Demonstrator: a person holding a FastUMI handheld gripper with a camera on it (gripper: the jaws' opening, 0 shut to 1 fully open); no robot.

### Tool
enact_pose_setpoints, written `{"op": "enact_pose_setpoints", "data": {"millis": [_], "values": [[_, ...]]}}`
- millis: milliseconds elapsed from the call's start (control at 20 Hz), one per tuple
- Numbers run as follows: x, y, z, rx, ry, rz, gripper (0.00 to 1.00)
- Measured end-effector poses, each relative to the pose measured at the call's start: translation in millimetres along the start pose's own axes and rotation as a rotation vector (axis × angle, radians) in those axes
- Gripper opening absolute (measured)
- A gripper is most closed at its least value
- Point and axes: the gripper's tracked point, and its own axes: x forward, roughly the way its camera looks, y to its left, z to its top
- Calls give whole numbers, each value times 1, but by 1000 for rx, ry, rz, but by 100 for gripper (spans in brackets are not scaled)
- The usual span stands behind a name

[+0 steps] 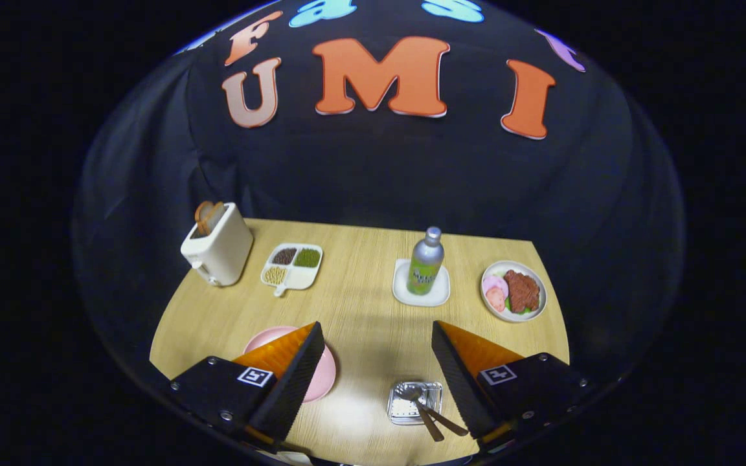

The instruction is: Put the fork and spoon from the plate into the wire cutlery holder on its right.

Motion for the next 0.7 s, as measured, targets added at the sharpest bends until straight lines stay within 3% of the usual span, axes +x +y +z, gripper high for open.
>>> {"op": "enact_pose_setpoints", "data": {"millis": [300, 700], "values": [[-33, -13, 43, 29, -244, -114, 100], [-57, 1, 35, 74, -322, -148, 100]]}}
